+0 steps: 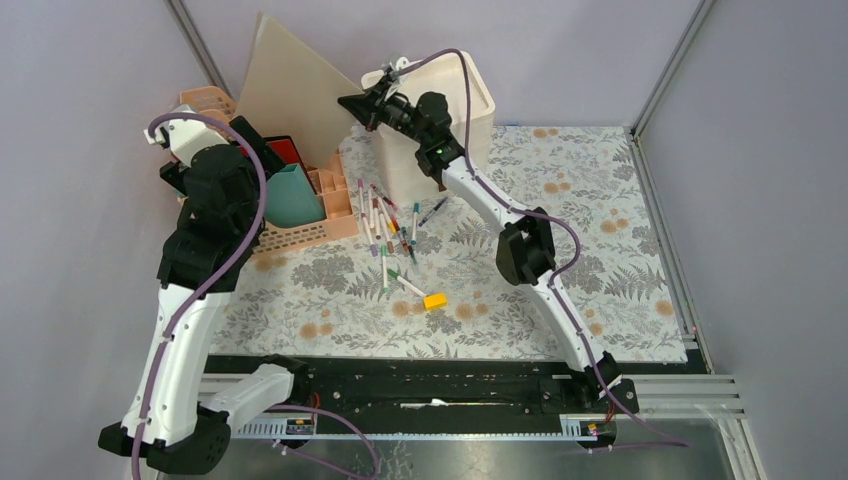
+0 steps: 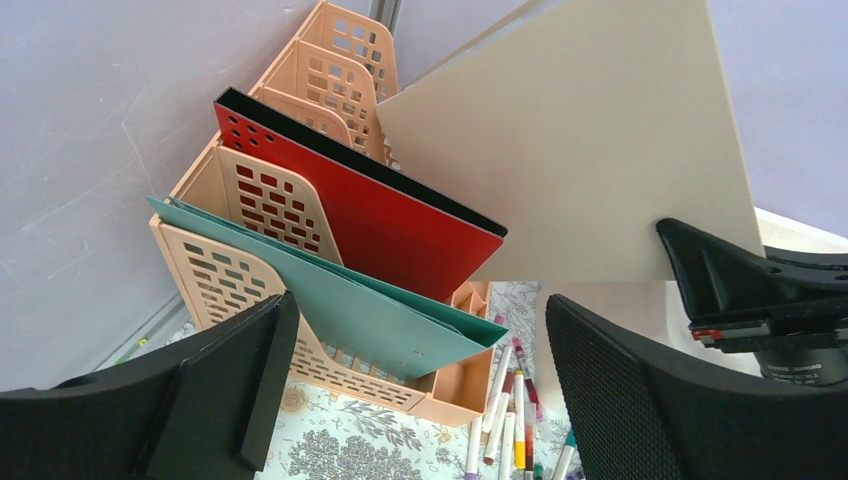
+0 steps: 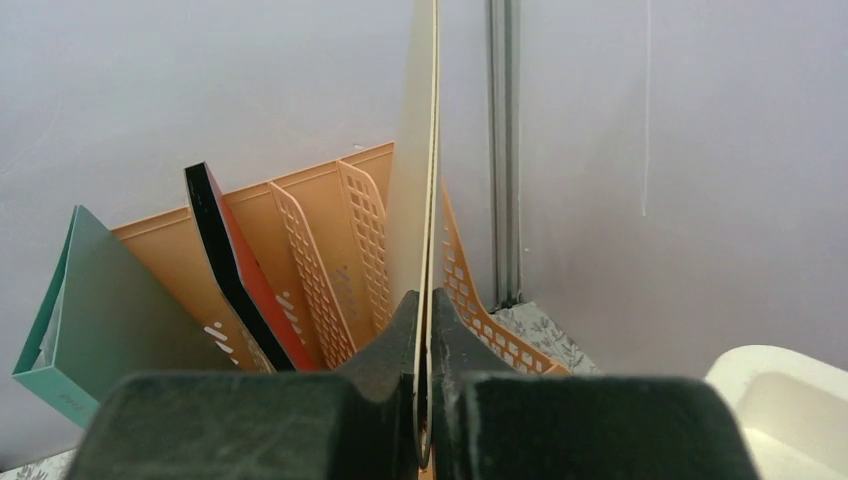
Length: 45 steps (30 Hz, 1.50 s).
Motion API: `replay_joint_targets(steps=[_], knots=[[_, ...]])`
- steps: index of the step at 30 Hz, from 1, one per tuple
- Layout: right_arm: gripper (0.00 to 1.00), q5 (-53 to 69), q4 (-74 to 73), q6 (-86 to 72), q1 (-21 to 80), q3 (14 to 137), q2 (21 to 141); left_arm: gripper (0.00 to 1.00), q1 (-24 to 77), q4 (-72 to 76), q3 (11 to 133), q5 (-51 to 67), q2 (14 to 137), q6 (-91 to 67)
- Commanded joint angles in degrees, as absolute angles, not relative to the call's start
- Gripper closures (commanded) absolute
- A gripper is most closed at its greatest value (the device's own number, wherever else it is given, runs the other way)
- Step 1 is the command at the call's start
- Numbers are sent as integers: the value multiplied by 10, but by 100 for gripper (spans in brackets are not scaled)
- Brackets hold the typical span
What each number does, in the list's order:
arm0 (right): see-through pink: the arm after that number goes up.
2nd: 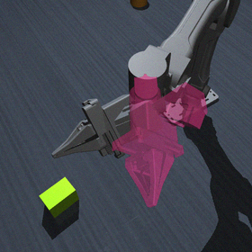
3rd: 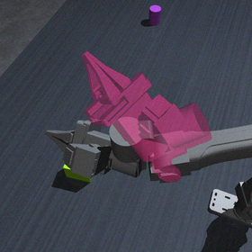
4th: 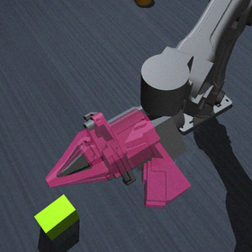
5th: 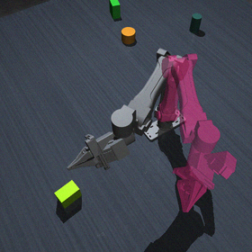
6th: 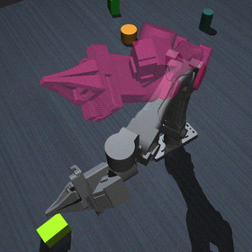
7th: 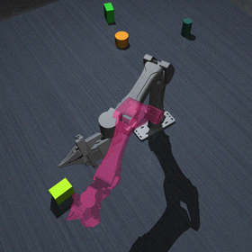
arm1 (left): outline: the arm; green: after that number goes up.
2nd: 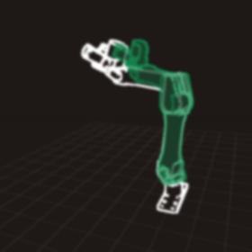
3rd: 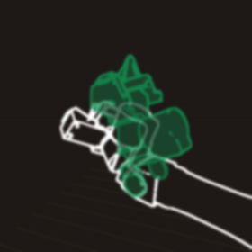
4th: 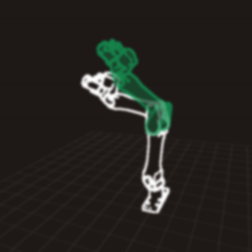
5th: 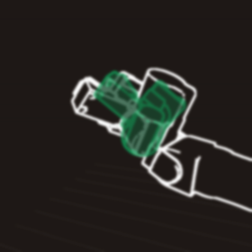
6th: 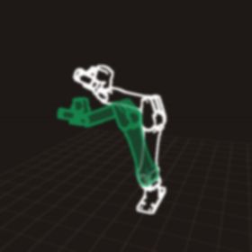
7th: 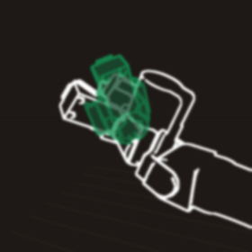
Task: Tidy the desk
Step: Place the folder in the storage box.
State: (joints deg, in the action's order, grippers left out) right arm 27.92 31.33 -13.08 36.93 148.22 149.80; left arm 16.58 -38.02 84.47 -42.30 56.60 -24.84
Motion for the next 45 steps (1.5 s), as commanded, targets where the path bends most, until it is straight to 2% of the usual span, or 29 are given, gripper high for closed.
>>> replay_joint_targets(steps=[1, 12, 21, 29, 45], knots=[[100, 280, 418, -121, 380, 1497, 1488, 1, 164, -368, 880, -438, 570, -215], [100, 256, 505, -107, 393, 1491, 1530, 1, 164, -360, 895, -430, 591, -186], [100, 266, 522, -96, 408, 1492, 1566, 1, 164, -367, 918, -427, 598, -165], [100, 337, 532, -74, 396, 1428, 1537, 1, 164, -366, 902, -437, 581, -149], [100, 337, 532, -74, 378, 1261, 1424, 1, 161, -322, 876, -435, 567, -120]])
